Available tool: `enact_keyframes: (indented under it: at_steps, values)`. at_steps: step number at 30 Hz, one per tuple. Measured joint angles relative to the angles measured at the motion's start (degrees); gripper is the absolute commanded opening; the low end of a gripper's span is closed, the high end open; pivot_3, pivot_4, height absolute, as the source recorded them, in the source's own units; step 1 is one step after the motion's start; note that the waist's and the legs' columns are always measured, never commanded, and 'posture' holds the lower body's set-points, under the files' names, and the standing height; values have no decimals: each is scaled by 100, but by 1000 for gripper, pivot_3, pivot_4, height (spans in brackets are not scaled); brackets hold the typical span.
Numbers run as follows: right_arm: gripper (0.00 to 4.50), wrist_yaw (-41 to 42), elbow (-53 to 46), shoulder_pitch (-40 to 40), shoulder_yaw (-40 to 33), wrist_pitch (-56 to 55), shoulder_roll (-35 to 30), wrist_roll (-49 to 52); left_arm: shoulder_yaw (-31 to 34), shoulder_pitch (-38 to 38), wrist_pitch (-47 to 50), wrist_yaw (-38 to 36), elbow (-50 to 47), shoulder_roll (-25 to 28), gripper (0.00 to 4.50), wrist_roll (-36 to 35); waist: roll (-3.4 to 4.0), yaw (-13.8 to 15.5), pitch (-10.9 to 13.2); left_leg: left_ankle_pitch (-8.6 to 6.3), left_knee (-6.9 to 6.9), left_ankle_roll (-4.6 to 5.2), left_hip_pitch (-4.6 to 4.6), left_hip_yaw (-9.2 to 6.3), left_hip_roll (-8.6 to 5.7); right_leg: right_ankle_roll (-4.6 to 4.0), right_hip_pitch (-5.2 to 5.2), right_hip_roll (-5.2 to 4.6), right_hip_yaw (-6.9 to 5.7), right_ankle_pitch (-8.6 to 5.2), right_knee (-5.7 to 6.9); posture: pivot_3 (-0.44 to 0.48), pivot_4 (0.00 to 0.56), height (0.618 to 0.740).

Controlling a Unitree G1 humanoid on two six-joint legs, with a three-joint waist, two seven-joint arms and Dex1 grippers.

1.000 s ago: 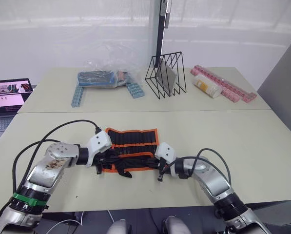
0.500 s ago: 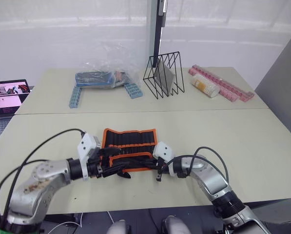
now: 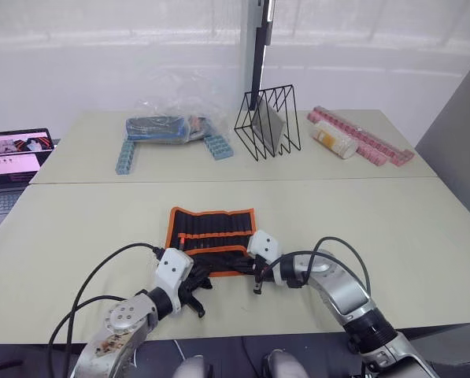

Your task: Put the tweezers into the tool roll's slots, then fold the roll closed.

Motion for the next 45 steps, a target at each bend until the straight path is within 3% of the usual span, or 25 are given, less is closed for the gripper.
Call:
enact_keyframes:
  at_steps: [8, 15, 24, 30, 36, 40, 45]
  values:
    - [0, -78, -105, 25, 66, 0, -80, -141, 95, 183, -127, 3, 6, 85, 19, 45, 2, -7, -7, -1, -5, 1, 2, -1, 3, 0, 0, -3, 1, 0, -1, 0, 150, 724]
    - [0, -270, -226, 156, 28, 29, -182, -145, 646, 493, -92, 0, -86, 287, 19, -64, 20, 38, -26, 0, -5, 1, 9, -2, 0, 0, 13, -17, -4, 0, -7, 0, 150, 724]
    - [0, -302, -378, 321, -94, 25, -208, -89, 576, 375, -56, 3, -56, 286, 19, -19, 18, 113, -31, 0, -2, 0, 10, -1, -3, 0, 18, -17, -7, 0, -9, 0, 150, 724]
    - [0, -298, -952, 851, -604, 471, -197, 572, 441, 285, -64, -10, -39, 337, 19, 93, 18, 133, -29, 0, -3, 1, -3, -2, -2, 0, 6, -20, -6, 0, -11, 0, 150, 724]
    - [1881, -567, -1828, 1136, -1423, 1313, -376, 1289, 341, 202, -71, -55, -18, 434, 0, 203, 21, 132, -27, 0, -3, 1, -3, -2, -1, 0, 6, -22, -6, 0, -11, 0, 150, 724]
    - [3203, -943, -1864, 1139, -1794, 2072, -388, 1628, 278, 142, -70, -92, 1, 463, 0, 266, 22, 132, -27, 0, -4, 1, -3, -2, -1, 0, 6, -22, -5, 0, -11, 0, 150, 724]
    - [3203, -1511, -1556, 953, -2192, 3291, -62, 2057, 222, 59, -67, -114, 60, 461, 0, 293, 23, 124, -26, 1, -3, 0, -4, -1, 0, 0, 4, -50, -4, 0, -10, 0, 150, 724]
